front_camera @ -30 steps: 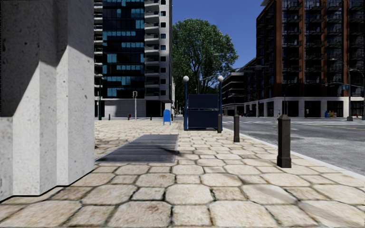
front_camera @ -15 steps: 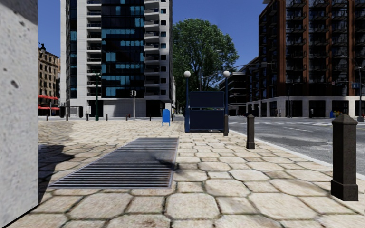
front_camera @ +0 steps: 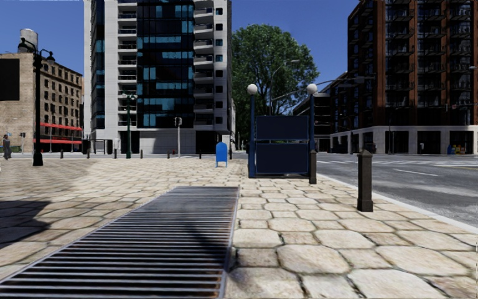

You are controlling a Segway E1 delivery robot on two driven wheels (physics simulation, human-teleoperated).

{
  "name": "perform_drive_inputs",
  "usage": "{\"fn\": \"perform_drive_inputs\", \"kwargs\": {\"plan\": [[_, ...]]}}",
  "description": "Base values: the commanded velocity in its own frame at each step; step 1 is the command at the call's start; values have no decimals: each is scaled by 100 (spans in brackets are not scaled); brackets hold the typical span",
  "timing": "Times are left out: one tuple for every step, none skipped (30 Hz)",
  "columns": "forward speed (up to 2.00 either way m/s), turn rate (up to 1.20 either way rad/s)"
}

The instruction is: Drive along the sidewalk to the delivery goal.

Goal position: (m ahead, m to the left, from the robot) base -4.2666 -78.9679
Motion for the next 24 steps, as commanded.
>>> {"fn": "perform_drive_inputs", "kwargs": {"plan": [[200, 28], [200, 28], [200, 28], [200, 28], [200, 28], [200, 29], [200, 30], [200, 30], [200, 30], [200, 31], [200, 31], [200, 32], [200, 32], [200, 32], [200, 32], [200, 32], [200, 32], [200, 32], [200, 32], [200, 32], [200, 32], [200, 32], [200, 32], [200, 32]]}}
